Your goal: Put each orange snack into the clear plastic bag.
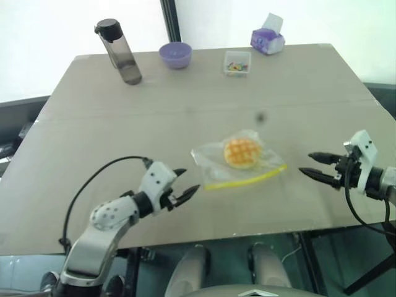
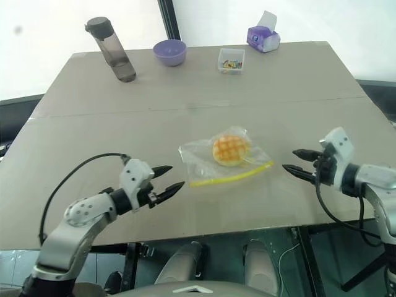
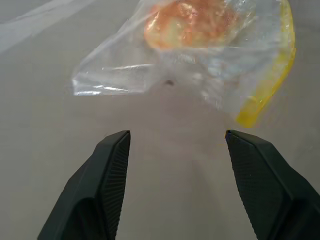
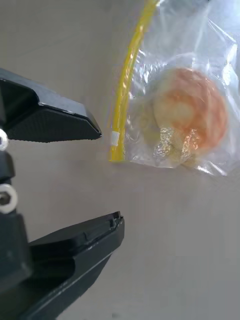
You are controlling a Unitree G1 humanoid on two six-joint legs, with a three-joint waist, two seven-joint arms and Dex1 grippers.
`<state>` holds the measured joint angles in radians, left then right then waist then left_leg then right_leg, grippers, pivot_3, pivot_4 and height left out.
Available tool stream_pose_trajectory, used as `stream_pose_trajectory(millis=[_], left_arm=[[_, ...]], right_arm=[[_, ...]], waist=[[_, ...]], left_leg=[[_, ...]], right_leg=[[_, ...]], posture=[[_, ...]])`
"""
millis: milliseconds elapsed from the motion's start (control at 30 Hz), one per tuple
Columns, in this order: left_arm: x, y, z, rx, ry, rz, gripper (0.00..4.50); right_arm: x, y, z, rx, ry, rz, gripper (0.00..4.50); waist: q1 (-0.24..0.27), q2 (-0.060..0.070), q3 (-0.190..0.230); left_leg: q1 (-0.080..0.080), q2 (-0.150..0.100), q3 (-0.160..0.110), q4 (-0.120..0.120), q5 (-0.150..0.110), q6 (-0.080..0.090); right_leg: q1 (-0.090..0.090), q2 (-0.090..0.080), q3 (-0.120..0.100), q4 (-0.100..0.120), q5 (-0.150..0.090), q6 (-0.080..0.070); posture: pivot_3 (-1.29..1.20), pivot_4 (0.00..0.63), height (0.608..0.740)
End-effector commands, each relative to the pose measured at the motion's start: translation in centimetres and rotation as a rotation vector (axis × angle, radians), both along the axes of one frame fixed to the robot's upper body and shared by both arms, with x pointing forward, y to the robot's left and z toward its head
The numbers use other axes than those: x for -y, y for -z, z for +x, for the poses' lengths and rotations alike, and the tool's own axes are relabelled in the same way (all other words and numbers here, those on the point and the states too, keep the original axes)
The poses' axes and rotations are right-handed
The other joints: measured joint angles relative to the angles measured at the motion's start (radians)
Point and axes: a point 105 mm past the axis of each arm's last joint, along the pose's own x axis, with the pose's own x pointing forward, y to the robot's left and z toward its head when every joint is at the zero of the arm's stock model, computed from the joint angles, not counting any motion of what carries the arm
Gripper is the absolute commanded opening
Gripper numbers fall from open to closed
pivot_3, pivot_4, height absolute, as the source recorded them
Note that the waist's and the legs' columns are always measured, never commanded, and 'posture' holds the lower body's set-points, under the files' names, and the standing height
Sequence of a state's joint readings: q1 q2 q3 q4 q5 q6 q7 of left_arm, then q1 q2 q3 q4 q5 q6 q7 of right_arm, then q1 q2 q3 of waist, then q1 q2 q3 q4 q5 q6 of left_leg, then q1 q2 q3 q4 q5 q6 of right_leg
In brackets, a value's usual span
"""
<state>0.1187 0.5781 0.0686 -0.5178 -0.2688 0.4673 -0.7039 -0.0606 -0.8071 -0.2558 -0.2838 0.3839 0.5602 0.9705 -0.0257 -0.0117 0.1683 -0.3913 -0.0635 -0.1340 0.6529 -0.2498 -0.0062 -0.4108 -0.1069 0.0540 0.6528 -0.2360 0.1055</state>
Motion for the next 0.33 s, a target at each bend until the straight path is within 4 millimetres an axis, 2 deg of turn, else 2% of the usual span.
stream_pose_trajectory(millis=[33, 100, 333], left_arm=[[-1.4, -1.4, -0.6, 0.020, -0.020, -0.050, 3.20], [-2.4, -1.4, -1.2, -0.004, -0.053, -0.073, 3.20], [-2.9, -1.2, -3.3, -0.060, -0.053, -0.071, 3.20]], right_arm=[[1.5, -1.3, -0.5, 0.034, 0.050, 0.061, 2.73], [1.9, -1.3, -1.5, 0.023, 0.032, 0.112, 2.73], [1.8, -1.4, -3.6, -0.062, -0.054, 0.175, 2.73]], waist=[[0.002, 0.000, 0.000], [0.005, 0.000, 0.000], [0.011, 0.000, 0.000]], left_leg=[[0.000, 0.000, 0.000, 0.000, 0.000, 0.000], [0.000, 0.000, 0.000, 0.000, 0.000, 0.000], [0.000, 0.001, 0.001, -0.001, 0.000, 0.000]], right_leg=[[0.000, 0.000, 0.000, 0.000, 0.000, 0.000], [0.000, 0.000, 0.000, 0.000, 0.000, 0.000], [0.001, 0.000, 0.000, -0.004, 0.000, 0.000]], posture=[[0.00, 0.150, 0.739], [0.00, 0.150, 0.739], [0.00, 0.150, 0.739]])
